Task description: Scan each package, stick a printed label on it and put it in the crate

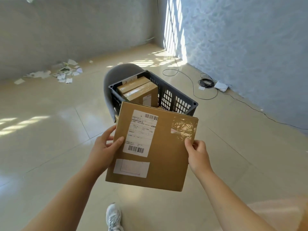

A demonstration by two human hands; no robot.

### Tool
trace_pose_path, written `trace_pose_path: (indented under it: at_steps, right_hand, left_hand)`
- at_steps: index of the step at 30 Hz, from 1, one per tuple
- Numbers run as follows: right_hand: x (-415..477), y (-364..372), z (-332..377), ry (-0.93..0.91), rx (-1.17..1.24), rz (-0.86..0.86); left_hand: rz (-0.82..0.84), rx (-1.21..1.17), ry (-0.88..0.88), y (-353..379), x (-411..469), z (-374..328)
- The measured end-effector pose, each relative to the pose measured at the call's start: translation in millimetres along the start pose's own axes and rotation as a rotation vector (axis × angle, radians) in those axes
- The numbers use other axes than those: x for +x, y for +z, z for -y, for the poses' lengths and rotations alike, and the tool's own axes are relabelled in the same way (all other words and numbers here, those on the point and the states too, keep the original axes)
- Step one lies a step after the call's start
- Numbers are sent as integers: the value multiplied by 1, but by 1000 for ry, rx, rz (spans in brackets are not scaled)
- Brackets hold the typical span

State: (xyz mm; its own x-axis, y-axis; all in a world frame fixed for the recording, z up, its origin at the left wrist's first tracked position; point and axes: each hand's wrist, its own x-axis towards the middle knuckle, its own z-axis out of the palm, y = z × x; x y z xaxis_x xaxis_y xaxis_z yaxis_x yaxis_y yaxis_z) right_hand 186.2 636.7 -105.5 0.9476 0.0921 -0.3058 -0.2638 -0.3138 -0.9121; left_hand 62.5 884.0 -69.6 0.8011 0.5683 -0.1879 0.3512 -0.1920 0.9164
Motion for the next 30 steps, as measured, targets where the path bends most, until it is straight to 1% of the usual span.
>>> trace_pose_path:
  at_steps: [5, 8, 11, 14, 17, 19, 21, 23, 26, 30]
  right_hand:
    - [40, 48, 35, -38, -29, -17]
    - [64, 74, 60, -35, -72, -89]
    - [89, 93, 78, -32, -88, -175]
    - [115, 105, 87, -17, -114, -258]
    - [141, 111, 89, 6, -114, -356]
    - [159, 113, 86, 52, -127, -387]
    - [178, 113, 81, 85, -162, -376]
    - [198, 112, 76, 124, -209, -347]
    - [227, 109, 69, 209, -311, -261]
    - [262, 108, 62, 366, -453, -139]
  left_hand:
    - [64, 2, 31, -21, 102, -6]
    - [103, 60, 39, -33, 164, -15]
    - [209, 93, 90, -35, 219, -27]
    - [269, 174, 153, -27, 272, -38]
    - [341, 203, 169, -8, 318, -48]
    - [362, 258, 190, 10, 344, -54]
    - [367, 298, 196, 30, 369, -56]
    - [367, 336, 149, 49, 390, -54]
    - [395, 451, 101, 76, 415, -41]
    - [455, 626, 49, 105, 438, -19]
